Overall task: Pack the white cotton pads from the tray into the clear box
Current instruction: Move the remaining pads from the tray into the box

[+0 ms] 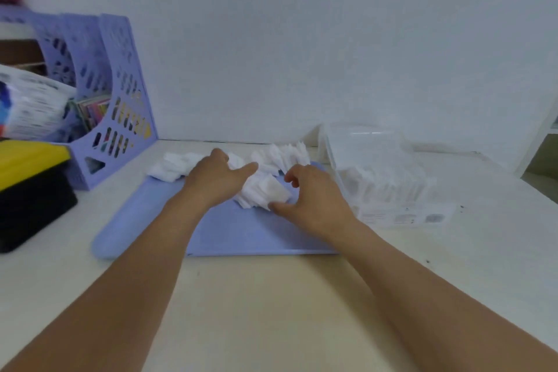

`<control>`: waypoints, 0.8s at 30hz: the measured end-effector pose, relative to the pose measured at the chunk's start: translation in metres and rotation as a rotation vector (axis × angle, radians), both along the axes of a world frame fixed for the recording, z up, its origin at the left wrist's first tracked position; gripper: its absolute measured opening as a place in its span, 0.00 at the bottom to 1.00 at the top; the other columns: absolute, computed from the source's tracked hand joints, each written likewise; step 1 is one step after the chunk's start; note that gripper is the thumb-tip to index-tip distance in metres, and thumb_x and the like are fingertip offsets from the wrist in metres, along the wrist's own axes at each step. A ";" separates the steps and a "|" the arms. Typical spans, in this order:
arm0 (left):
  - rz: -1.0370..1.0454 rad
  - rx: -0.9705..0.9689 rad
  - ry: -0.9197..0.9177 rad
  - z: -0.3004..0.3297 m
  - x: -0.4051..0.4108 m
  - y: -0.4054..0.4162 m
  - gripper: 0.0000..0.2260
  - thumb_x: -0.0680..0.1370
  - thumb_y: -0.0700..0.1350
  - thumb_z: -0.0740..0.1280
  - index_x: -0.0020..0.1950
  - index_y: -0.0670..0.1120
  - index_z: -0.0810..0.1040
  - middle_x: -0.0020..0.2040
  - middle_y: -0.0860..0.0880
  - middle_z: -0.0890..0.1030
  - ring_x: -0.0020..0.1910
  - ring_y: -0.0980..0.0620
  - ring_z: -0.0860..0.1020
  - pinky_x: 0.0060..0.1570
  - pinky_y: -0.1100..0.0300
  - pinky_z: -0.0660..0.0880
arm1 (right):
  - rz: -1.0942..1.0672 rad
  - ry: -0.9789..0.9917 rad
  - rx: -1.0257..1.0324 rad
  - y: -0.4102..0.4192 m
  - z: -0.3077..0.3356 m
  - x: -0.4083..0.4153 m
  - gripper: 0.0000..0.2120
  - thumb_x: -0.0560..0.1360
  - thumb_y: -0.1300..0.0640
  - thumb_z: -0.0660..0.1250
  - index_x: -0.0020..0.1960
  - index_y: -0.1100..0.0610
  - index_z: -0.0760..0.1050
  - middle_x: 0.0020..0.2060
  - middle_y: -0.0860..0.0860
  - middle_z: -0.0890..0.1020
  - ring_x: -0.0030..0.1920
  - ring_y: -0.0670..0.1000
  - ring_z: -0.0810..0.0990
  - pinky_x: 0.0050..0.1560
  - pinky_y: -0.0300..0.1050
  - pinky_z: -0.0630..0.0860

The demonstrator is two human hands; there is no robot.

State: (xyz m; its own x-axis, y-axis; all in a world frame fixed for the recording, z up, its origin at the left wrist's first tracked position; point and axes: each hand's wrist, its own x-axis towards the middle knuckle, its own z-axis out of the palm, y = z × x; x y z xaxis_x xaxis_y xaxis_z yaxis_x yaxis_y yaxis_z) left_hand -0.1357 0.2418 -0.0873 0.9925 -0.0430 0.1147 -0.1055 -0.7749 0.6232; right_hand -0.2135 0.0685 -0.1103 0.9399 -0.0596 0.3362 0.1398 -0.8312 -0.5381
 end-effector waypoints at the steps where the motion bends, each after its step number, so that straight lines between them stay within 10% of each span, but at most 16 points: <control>1: 0.001 -0.022 0.027 -0.011 -0.004 0.002 0.33 0.75 0.65 0.67 0.68 0.41 0.71 0.66 0.43 0.78 0.63 0.42 0.76 0.54 0.54 0.71 | -0.004 0.015 -0.008 0.003 -0.005 0.002 0.27 0.69 0.44 0.78 0.62 0.55 0.76 0.55 0.50 0.79 0.54 0.50 0.79 0.57 0.47 0.76; 7: -0.100 -0.173 0.074 -0.035 -0.009 -0.008 0.23 0.77 0.55 0.71 0.67 0.45 0.73 0.62 0.49 0.79 0.60 0.48 0.77 0.57 0.54 0.75 | 0.022 0.023 -0.047 0.012 -0.018 0.012 0.25 0.67 0.38 0.78 0.54 0.52 0.76 0.49 0.47 0.79 0.47 0.48 0.77 0.49 0.45 0.76; 12: -0.222 -0.715 0.235 -0.033 -0.010 -0.025 0.12 0.77 0.44 0.74 0.58 0.43 0.80 0.52 0.43 0.85 0.47 0.49 0.84 0.44 0.56 0.80 | 0.009 -0.045 -0.017 0.003 -0.016 0.015 0.18 0.69 0.42 0.76 0.46 0.52 0.73 0.43 0.47 0.79 0.44 0.49 0.79 0.45 0.52 0.78; 24: -0.219 -1.437 0.461 0.003 -0.019 -0.059 0.10 0.80 0.45 0.70 0.56 0.39 0.81 0.52 0.44 0.87 0.53 0.48 0.85 0.55 0.54 0.81 | 0.035 -0.322 -0.022 -0.041 0.020 0.006 0.09 0.78 0.56 0.70 0.58 0.54 0.80 0.48 0.48 0.81 0.48 0.50 0.79 0.50 0.49 0.78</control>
